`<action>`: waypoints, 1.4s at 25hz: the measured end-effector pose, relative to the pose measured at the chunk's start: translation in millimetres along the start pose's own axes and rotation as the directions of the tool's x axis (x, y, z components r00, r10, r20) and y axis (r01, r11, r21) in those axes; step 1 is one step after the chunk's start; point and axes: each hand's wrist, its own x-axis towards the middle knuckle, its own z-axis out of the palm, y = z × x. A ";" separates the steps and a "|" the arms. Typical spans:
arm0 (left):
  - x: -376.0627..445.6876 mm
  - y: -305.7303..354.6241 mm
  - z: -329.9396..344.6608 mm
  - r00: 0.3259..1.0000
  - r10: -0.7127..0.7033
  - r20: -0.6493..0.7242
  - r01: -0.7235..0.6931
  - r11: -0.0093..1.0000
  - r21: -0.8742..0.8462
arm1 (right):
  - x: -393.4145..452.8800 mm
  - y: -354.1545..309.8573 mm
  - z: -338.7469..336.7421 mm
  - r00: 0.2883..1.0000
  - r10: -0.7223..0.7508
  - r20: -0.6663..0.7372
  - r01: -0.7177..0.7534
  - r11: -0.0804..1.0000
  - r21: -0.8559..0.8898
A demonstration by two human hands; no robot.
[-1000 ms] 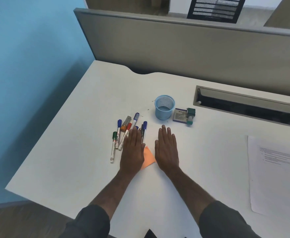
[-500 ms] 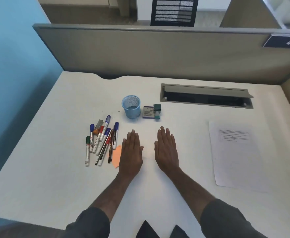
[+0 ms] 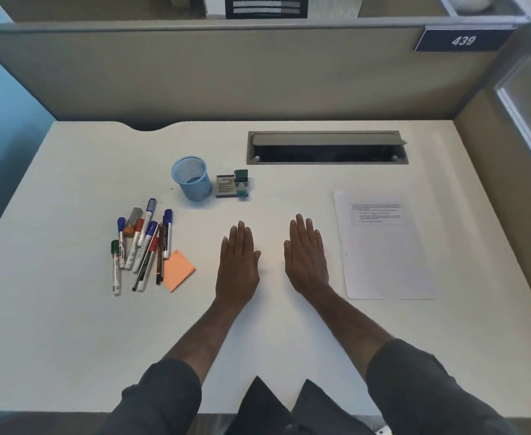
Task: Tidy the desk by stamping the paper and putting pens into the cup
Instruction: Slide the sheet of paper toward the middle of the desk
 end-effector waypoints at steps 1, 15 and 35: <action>0.1 8.8 3.3 1.000 0.010 0.009 -0.010 1.000 -0.008 | -2.7 9.1 -2.1 1.000 0.010 0.001 -0.010 1.000 0.000; -8.8 101.2 41.6 0.970 0.221 0.101 -0.215 0.974 -0.072 | -23.4 138.8 -26.3 0.975 0.223 0.020 -0.219 0.967 -0.134; -41.4 86.9 59.8 0.943 0.283 0.178 -0.277 0.959 -0.059 | -31.4 94.9 -1.9 0.998 0.050 0.025 -0.047 0.991 -0.124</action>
